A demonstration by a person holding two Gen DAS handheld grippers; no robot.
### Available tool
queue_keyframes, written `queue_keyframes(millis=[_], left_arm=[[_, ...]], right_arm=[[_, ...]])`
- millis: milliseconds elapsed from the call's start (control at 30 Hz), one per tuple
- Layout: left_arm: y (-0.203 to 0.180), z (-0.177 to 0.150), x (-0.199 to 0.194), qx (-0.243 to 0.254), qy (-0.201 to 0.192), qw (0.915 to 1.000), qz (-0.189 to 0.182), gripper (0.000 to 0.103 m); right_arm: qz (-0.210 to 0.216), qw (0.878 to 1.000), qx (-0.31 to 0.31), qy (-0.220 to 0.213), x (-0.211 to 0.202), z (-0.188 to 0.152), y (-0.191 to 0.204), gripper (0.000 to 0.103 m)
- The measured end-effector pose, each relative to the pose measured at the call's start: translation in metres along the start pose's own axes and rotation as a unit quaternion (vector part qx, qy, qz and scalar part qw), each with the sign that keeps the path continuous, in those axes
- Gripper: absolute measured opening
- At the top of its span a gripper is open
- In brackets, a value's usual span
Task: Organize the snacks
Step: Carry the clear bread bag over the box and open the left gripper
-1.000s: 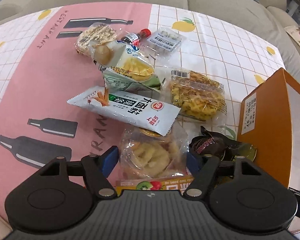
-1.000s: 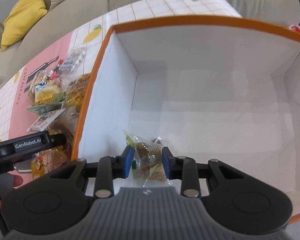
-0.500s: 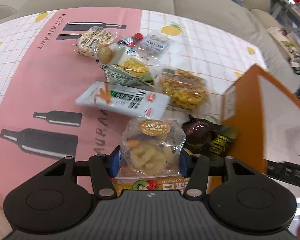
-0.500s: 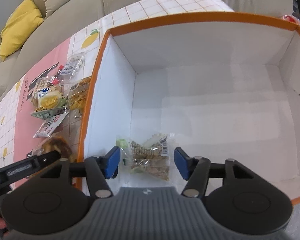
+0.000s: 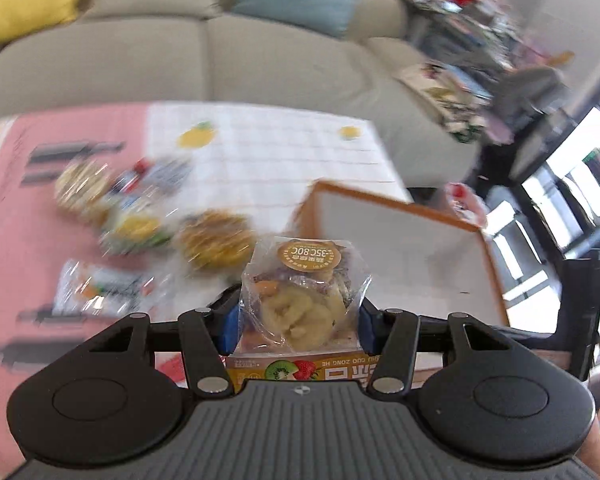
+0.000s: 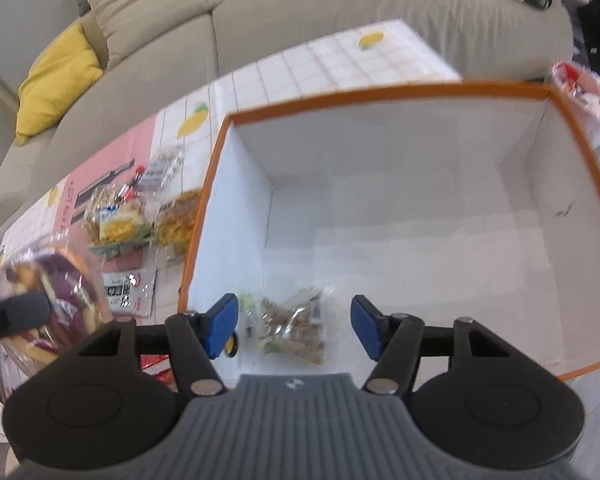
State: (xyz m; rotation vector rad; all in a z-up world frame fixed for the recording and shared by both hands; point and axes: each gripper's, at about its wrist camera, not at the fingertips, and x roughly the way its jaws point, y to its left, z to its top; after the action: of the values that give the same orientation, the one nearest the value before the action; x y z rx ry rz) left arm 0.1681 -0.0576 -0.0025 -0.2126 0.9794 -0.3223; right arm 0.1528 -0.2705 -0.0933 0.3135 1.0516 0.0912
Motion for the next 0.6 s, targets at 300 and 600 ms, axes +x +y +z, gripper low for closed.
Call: queue_keyframes(millis=[300, 600], left_arm=[[-0.074, 0.036, 0.068, 0.107, 0.028, 0.9930, -0.041, 0.062], [-0.087, 0.019, 0.152, 0.167, 0.107, 0.9800, 0.004, 0.062]], right_arm=[[-0.041, 0.999, -0.014, -0.023, -0.018, 0.008, -0.036, 0.061], [-0.054, 0.999, -0.002, 0.000, 0.001, 0.005, -0.065, 0.061]])
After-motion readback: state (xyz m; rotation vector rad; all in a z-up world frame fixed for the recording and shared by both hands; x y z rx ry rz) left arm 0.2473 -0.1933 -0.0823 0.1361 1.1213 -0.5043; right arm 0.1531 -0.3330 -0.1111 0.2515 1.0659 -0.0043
